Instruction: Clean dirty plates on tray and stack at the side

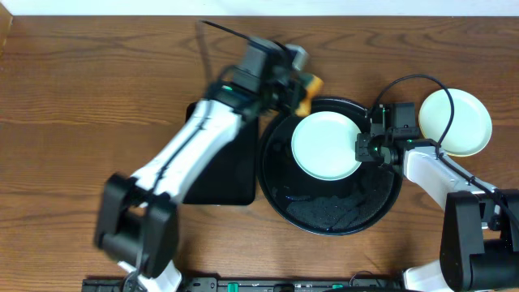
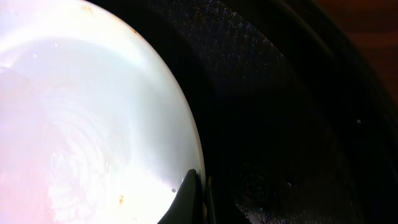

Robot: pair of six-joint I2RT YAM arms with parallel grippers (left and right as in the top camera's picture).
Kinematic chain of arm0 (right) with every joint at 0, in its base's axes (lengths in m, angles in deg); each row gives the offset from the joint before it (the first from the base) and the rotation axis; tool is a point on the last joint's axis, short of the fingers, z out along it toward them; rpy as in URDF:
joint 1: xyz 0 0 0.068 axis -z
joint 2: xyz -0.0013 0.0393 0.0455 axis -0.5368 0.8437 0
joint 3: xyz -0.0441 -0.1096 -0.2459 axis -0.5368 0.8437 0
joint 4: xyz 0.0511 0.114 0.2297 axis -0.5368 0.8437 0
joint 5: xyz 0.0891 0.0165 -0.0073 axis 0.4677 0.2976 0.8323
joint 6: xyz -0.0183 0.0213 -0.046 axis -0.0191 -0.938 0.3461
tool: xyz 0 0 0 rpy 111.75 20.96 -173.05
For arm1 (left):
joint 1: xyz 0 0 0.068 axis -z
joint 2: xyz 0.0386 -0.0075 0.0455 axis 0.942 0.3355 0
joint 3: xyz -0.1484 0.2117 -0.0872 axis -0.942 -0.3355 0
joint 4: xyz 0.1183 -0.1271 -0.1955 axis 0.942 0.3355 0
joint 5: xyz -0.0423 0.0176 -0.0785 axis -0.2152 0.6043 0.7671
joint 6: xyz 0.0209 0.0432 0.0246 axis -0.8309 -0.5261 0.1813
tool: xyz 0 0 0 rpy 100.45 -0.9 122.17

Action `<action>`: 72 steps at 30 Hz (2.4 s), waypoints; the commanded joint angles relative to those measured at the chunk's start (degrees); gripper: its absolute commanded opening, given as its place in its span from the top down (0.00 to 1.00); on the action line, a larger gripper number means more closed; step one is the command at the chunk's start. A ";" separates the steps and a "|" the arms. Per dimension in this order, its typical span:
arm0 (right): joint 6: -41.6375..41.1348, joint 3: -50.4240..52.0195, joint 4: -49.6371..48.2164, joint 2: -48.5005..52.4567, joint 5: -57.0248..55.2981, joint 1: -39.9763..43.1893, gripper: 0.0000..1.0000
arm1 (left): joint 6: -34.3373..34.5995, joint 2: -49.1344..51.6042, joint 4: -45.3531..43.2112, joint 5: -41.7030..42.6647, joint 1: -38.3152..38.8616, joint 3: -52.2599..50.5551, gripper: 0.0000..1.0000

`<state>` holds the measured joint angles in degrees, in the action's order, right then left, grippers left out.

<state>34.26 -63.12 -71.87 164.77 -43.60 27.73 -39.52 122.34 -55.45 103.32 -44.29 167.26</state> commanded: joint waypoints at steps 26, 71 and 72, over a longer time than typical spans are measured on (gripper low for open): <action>0.15 0.63 -0.13 0.46 -0.20 0.13 0.99 | -0.02 -0.31 1.25 -29.22 -13.99 -25.88 0.87; 0.15 0.63 -1.01 0.46 -0.22 0.13 0.66 | 0.00 -0.31 0.57 -29.35 -13.99 -25.88 0.16; 0.15 0.63 -1.01 0.46 -0.22 0.13 0.65 | 0.00 -0.31 0.57 -29.35 -13.99 -25.88 0.16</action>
<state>34.30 -63.10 -72.77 164.81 -43.68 27.73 -39.67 121.51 -54.95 74.69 -58.23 141.45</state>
